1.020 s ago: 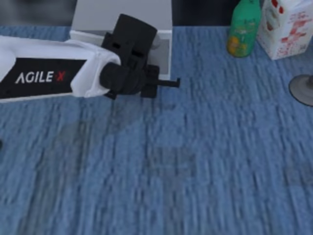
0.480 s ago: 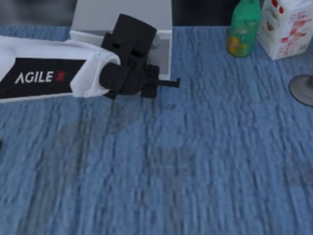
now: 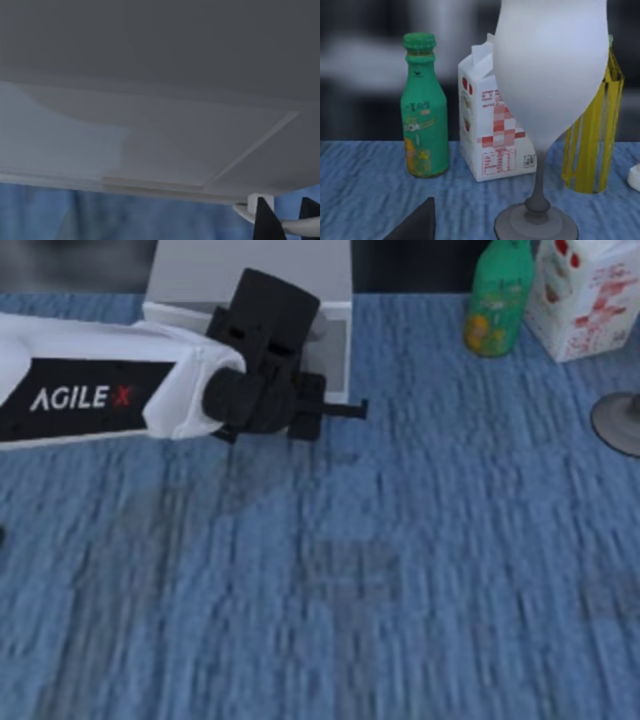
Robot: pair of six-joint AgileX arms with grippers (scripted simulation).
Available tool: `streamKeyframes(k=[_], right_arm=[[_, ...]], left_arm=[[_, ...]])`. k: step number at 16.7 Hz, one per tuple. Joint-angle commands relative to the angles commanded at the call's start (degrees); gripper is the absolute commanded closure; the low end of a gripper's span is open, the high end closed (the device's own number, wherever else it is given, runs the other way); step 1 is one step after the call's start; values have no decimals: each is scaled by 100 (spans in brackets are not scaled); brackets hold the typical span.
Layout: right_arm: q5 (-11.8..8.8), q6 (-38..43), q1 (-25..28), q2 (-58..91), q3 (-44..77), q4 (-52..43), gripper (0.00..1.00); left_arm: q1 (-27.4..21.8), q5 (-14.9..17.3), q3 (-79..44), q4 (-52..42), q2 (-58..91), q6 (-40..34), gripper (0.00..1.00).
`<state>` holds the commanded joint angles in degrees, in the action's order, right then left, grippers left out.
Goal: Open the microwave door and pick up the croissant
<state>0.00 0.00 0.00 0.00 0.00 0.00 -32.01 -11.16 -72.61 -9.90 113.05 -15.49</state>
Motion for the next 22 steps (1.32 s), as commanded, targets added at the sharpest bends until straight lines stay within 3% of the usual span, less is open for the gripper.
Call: streamKeyframes(k=[12, 22], right_arm=[[0, 0, 0, 0, 0, 0, 0], [0, 0, 0, 0, 0, 0, 0]], left_arm=[[79, 246, 285, 145, -191, 301, 100], [79, 246, 286, 145, -192, 302, 100]])
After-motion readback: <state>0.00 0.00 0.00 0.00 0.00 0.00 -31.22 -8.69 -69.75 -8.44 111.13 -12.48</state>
